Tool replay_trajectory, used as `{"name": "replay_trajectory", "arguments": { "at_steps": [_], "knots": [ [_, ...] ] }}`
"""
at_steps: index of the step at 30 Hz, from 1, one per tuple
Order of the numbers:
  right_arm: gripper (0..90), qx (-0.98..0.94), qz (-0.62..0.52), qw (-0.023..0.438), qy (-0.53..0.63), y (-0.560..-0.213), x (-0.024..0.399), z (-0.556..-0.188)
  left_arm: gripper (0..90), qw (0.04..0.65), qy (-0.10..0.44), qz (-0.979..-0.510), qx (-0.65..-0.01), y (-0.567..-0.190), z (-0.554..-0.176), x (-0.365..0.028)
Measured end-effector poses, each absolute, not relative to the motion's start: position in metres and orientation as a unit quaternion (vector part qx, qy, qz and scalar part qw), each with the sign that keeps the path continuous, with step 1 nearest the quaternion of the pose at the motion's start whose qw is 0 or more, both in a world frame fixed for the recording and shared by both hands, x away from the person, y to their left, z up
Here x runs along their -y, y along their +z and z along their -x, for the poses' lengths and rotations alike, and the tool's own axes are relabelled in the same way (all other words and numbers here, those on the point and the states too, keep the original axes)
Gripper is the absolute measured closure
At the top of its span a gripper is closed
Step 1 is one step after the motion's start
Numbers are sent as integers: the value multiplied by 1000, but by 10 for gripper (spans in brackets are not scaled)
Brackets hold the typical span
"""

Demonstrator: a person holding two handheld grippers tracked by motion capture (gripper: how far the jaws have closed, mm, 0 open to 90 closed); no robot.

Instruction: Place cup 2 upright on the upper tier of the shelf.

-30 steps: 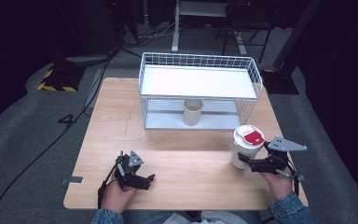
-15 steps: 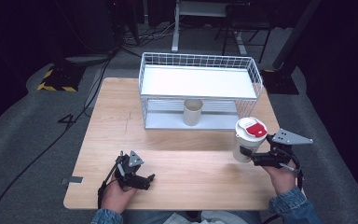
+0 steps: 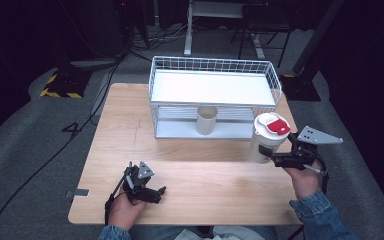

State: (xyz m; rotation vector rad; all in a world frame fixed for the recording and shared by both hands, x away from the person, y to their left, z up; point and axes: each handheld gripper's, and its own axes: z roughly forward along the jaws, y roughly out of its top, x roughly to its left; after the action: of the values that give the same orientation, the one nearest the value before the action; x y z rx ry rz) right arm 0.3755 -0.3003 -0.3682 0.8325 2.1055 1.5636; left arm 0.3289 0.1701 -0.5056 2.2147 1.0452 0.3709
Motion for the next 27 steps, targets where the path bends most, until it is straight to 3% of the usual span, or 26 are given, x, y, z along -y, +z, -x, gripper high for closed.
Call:
{"name": "replay_trajectory", "arguments": {
  "at_steps": [27],
  "knots": [
    [137, -741, -269, 230, 570, -295, 270, -413, 3, 322, 147, -840, -410, -505, -335, -168]
  ]
}}
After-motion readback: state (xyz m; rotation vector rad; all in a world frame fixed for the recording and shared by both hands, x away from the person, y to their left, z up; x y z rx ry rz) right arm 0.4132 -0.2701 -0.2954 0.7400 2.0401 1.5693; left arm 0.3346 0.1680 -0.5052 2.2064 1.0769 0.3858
